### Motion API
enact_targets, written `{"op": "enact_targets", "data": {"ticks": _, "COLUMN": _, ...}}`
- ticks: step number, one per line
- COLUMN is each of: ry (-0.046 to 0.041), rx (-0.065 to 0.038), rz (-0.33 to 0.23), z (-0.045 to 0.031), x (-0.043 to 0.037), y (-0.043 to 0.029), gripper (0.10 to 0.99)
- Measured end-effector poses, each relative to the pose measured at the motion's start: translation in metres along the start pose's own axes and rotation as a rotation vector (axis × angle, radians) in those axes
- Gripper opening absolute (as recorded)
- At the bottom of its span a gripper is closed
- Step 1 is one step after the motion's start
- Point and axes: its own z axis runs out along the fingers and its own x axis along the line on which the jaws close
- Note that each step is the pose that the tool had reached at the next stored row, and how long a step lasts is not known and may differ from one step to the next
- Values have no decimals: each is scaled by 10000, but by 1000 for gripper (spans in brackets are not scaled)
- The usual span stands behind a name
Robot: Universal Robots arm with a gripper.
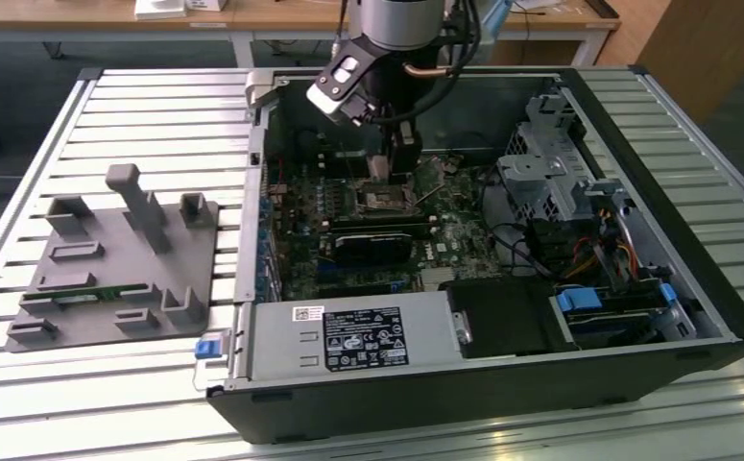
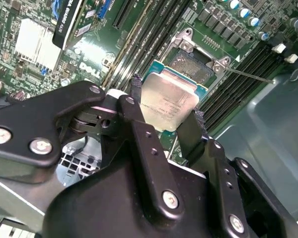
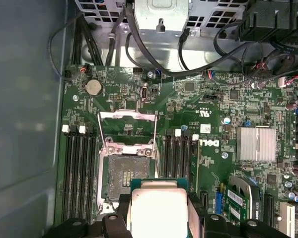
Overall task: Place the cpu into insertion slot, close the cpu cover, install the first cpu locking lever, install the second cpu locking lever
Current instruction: 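Place the cpu into insertion slot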
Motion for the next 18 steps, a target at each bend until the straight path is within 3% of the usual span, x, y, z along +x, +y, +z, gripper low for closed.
{"op": "enact_targets", "data": {"ticks": 10, "ry": -23, "rx": -61, "rz": 229, "z": 52, "x": 24, "y": -2, "gripper": 533}}
{"op": "enact_targets", "data": {"ticks": 18, "ry": -29, "rx": -106, "rz": 298, "z": 92, "x": 127, "y": -2, "gripper": 533}}
